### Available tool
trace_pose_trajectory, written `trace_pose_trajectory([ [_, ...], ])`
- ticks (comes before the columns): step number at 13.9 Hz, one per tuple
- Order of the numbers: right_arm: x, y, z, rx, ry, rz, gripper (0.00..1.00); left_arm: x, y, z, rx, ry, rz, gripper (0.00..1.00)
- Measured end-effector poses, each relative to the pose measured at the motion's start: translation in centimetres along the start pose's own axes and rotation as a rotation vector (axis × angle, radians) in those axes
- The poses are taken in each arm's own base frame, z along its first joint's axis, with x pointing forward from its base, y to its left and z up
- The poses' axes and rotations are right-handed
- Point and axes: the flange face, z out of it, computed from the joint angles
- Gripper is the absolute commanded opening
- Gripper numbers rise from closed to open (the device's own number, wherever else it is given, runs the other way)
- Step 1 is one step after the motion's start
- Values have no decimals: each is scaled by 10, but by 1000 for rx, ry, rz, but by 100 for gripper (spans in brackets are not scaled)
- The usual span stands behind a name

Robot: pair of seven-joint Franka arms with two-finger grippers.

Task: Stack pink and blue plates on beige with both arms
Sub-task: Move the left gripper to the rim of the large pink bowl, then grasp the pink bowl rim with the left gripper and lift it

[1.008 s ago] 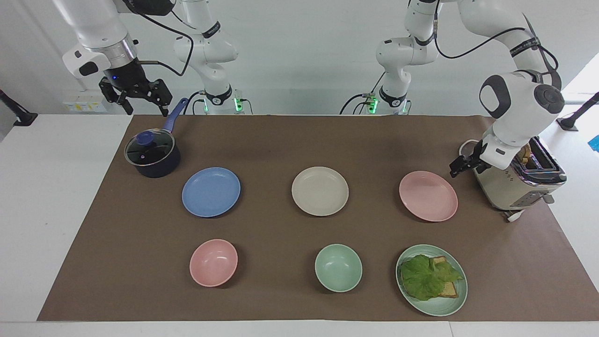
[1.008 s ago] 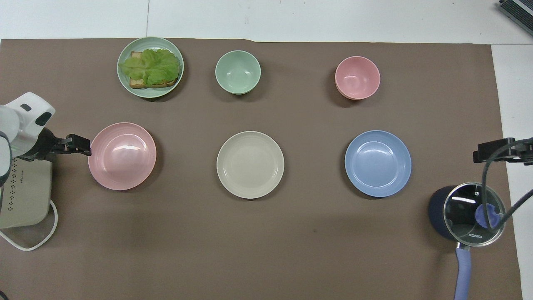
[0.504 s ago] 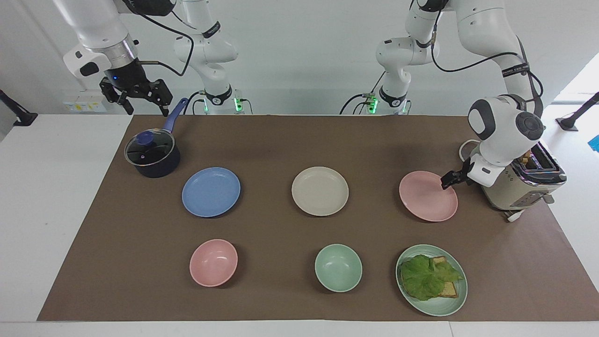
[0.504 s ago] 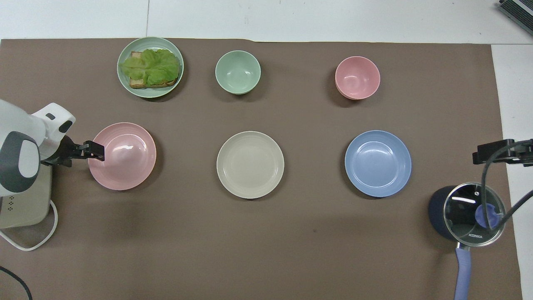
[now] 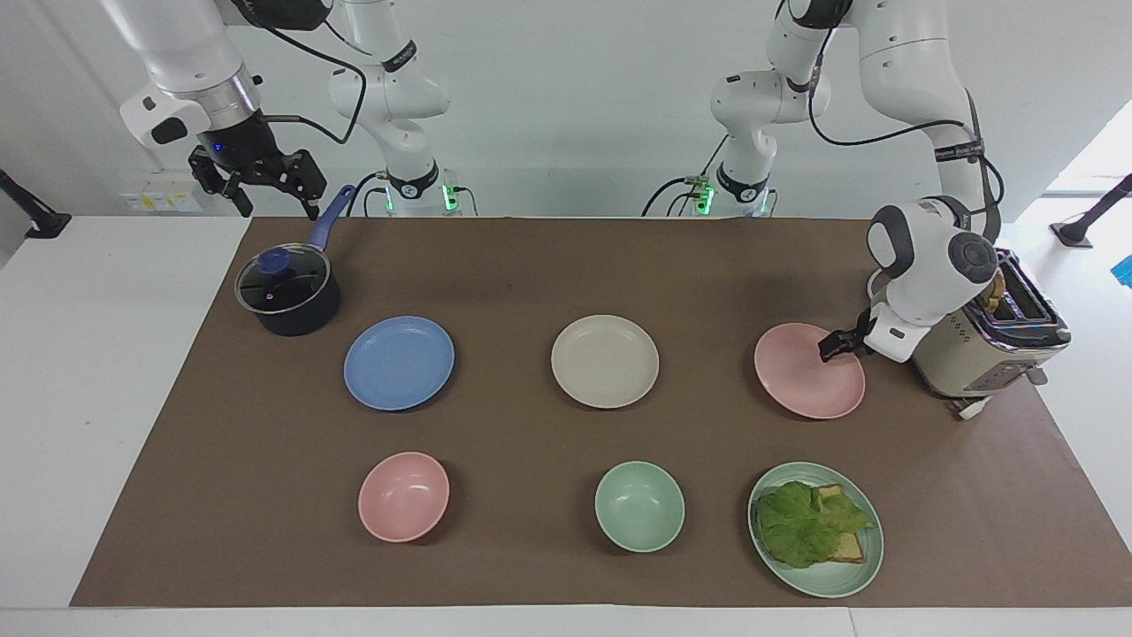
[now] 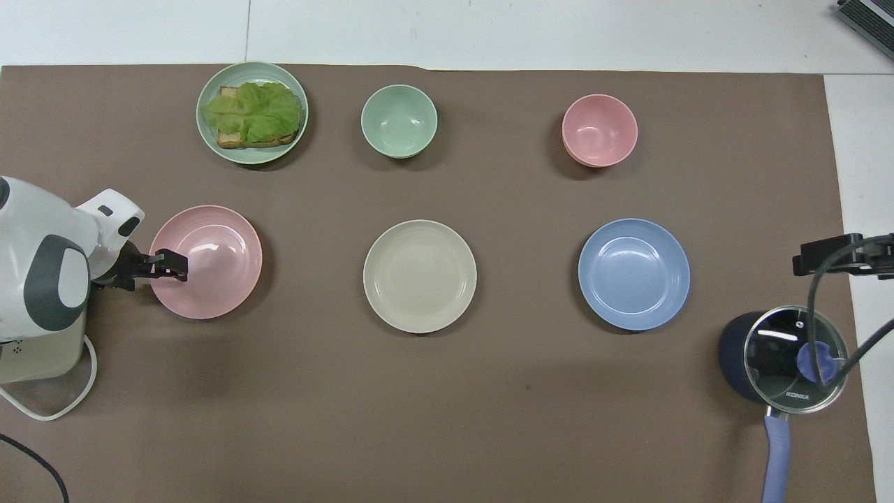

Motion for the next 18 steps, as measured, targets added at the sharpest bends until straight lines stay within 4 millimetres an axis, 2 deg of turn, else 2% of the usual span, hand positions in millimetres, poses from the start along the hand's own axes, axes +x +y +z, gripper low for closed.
trace_pose_trajectory([
  [1, 0, 0, 0, 0, 0, 0, 100, 0, 1, 0, 0, 0, 1, 13],
  [4, 0, 0, 0, 0, 0, 0, 100, 0, 2, 0, 0, 0, 3, 0],
  [11, 0, 0, 0, 0, -1, 0, 100, 1, 4, -11, -14, 1, -2, 0],
  [12, 0, 0, 0, 0, -1, 0, 100, 2, 6, -17, -28, -14, -7, 0],
  [14, 0, 0, 1, 0, -1, 0, 100, 6, 16, -42, -66, -44, -11, 0],
  [16, 0, 0, 1, 0, -1, 1, 100, 9, 31, -65, -97, -65, 2, 0],
  [18, 0, 1, 1, 0, -1, 2, 100, 8, 48, -79, -139, -79, 15, 0],
])
